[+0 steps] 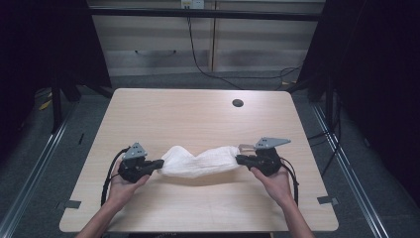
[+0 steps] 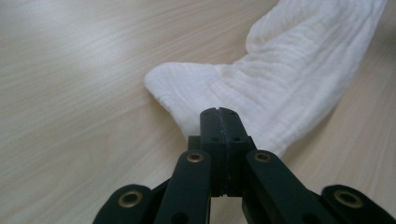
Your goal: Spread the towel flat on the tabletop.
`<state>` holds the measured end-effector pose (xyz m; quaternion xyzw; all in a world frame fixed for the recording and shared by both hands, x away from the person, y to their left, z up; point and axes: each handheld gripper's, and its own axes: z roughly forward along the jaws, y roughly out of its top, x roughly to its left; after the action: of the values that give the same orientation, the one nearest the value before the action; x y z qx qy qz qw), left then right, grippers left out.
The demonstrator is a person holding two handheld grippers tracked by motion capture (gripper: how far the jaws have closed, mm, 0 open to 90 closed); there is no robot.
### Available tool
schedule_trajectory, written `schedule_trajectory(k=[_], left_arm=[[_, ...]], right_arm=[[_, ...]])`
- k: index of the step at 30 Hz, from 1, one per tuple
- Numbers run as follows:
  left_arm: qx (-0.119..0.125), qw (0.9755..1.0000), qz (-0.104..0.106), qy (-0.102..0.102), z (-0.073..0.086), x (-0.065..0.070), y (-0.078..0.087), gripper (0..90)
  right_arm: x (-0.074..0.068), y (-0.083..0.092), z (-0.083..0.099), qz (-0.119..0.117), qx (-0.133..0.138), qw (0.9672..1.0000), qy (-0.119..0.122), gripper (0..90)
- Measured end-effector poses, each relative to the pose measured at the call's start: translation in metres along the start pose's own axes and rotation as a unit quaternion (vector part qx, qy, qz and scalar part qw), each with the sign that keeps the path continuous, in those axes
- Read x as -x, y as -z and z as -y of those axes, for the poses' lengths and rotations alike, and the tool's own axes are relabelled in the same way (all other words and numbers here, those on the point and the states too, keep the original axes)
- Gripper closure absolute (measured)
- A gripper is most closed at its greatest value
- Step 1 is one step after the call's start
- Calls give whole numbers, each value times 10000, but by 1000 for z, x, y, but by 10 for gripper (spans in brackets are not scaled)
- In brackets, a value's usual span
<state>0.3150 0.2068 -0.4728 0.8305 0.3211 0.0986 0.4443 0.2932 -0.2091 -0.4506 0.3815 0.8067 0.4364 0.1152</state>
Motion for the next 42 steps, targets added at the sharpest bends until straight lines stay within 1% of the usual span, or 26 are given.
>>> schedule_trajectory(k=[1,2,3,4,5,8,10,11,12,13,14,15,16,18,19,21,23,24,25,30,32,36,39,40,41,42], left_arm=[[-28,10000,33,-25,2,1,2,900],[-54,9999,68,-66,3,4,2,900],[-94,9998,144,-76,4,7,1,900],[-177,9996,164,-175,5,13,0,900],[-242,9993,196,-217,6,16,-2,900],[-450,9981,311,-296,10,24,-6,897],[-546,9975,317,-321,12,26,-6,883],[-517,9976,331,-325,13,25,-5,881],[-482,9980,322,-269,12,23,-4,869],[-435,9984,288,-223,11,21,-2,843],[-363,9988,308,-140,10,18,-1,843],[-306,9990,306,-83,9,16,1,834],[-227,9993,281,-54,8,14,2,816],[-149,9994,296,45,6,10,1,808],[-144,9994,325,32,5,9,-1,802],[-241,9992,304,-8,5,9,-9,802],[-420,9988,250,-69,7,10,-17,799],[-486,9985,251,-97,8,10,-20,799],[-509,9983,269,-89,9,9,-22,799],[-606,9978,260,-75,12,7,-25,789],[-652,9975,247,-121,14,6,-26,788],[-665,9974,243,-99,15,6,-26,784],[-688,9973,240,-122,15,6,-27,784],[-691,9972,243,-120,16,6,-27,784],[-691,9972,245,-121,16,6,-27,784],[-689,9972,256,-125,16,6,-27,784]], right_arm=[[-1,3,12,9,-166,9999,-7,869],[-1,3,12,9,-166,9999,-7,869],[-2,3,18,-29,-230,9997,-46,868],[-3,3,25,-46,-339,9994,-79,867],[-5,1,33,-56,-510,9986,-78,864],[-9,0,47,-33,-837,9964,-99,833],[-11,2,53,15,-851,9963,-81,808],[-11,5,55,58,-861,9962,-121,792],[-10,7,56,92,-833,9964,-138,776],[-7,12,55,150,-689,9972,-229,765],[-7,12,55,150,-689,9972,-229,749],[-4,14,53,225,-614,9975,-273,733],[2,16,47,269,-460,9980,-343,722],[5,16,43,295,-418,9982,-322,716],[9,14,39,312,-392,9981,-345,713],[18,6,31,341,-371,9982,-322,714],[27,-7,24,353,-410,9980,-319,715],[34,-19,18,332,-429,9980,-319,715],[34,-19,18,332,-429,9980,-319,715],[47,-42,9,300,-421,9978,-416,687],[49,-48,9,322,-495,9974,-422,676],[50,-57,13,295,-609,9969,-407,672],[48,-58,14,281,-654,9968,-361,722],[48,-58,14,255,-650,9970,-333,758],[47,-57,14,215,-620,9975,-268,844],[47,-57,14,215,-620,9975,-268,844]])
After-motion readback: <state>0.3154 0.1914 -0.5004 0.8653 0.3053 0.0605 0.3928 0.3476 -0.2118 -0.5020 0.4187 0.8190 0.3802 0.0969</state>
